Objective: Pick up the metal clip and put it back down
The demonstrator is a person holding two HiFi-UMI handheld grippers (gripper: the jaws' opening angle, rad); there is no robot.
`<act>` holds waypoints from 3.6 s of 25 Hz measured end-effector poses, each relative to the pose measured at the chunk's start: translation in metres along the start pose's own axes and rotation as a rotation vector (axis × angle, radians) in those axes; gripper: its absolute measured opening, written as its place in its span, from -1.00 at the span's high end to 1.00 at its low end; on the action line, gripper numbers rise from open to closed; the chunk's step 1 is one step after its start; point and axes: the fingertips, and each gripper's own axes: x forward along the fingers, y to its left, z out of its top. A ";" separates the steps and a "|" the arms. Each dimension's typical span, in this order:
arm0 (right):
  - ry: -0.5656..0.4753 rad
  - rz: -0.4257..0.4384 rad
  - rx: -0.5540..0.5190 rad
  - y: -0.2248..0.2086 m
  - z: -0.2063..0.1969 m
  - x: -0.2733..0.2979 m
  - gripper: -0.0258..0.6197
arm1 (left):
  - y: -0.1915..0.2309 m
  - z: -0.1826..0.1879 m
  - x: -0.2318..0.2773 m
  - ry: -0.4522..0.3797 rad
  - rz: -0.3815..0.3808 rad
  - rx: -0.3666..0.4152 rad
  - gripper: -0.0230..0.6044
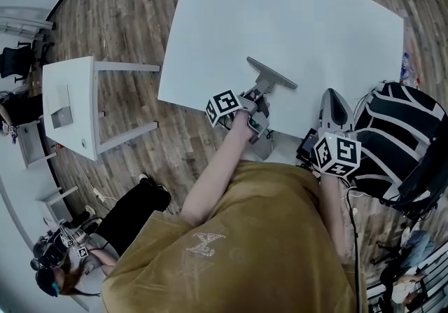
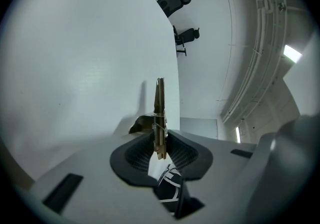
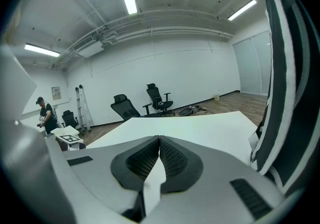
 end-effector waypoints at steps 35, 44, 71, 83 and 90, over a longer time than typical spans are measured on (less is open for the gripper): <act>-0.206 -0.037 0.038 -0.020 0.088 -0.015 0.89 | -0.160 -0.011 -0.016 0.055 -0.436 0.115 0.67; -0.237 -0.022 0.035 -0.013 0.102 -0.020 0.89 | -0.206 -0.016 -0.033 0.057 -0.546 0.133 0.67; -0.307 0.007 0.036 -0.013 0.125 -0.036 0.89 | -0.271 -0.033 -0.063 0.068 -0.757 0.162 0.67; -0.388 0.019 -0.082 0.001 0.147 -0.047 0.89 | -0.277 -0.033 -0.066 0.065 -0.781 0.163 0.67; -0.386 0.030 -0.080 0.003 0.148 -0.045 0.89 | -0.271 -0.024 -0.063 0.022 -0.761 0.161 0.67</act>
